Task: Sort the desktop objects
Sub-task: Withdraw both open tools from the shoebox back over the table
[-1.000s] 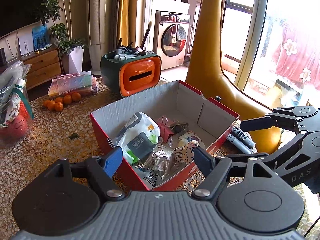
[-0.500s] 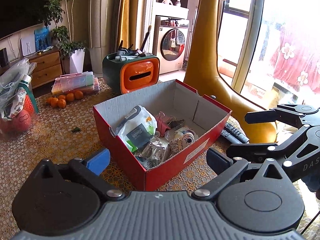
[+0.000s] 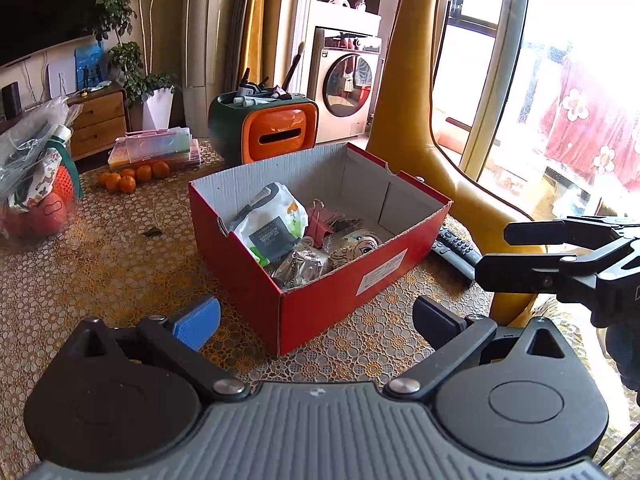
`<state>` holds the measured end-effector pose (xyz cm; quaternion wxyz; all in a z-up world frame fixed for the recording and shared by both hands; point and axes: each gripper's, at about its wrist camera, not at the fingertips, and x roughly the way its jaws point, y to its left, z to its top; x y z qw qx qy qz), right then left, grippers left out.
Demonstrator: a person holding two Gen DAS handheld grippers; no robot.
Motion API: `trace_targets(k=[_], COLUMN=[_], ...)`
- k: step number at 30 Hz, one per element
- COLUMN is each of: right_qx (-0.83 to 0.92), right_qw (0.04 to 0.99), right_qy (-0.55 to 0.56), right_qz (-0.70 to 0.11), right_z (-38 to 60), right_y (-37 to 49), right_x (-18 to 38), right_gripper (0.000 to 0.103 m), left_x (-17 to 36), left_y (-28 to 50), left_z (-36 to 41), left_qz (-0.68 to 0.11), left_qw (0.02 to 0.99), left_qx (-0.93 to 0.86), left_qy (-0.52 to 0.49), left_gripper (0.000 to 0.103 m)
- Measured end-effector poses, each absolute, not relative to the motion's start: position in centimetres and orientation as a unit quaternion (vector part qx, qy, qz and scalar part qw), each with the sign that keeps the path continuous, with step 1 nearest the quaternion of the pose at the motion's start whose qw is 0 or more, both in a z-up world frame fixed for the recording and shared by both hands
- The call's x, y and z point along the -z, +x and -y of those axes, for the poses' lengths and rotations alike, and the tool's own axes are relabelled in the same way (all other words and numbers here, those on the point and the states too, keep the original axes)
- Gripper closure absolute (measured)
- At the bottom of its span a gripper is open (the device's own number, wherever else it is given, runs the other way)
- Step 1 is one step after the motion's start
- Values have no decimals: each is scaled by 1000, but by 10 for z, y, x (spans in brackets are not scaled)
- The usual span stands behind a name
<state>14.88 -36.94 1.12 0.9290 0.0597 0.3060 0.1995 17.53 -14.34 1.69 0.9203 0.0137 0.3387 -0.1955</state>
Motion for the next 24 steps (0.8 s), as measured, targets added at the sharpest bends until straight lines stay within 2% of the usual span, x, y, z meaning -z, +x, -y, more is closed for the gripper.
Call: trace_targets(k=[24], right_qx=[-171], right_qw=[926], right_qy=[67], right_qz=[-331], right_z=[362], right_y=[131], right_x=[7], right_gripper=[1], left_x=[-3], left_y=[155], left_z=[148], left_qz=[-348], left_qw=[918], left_qx=[184], left_qy=[51], left_gripper=[0])
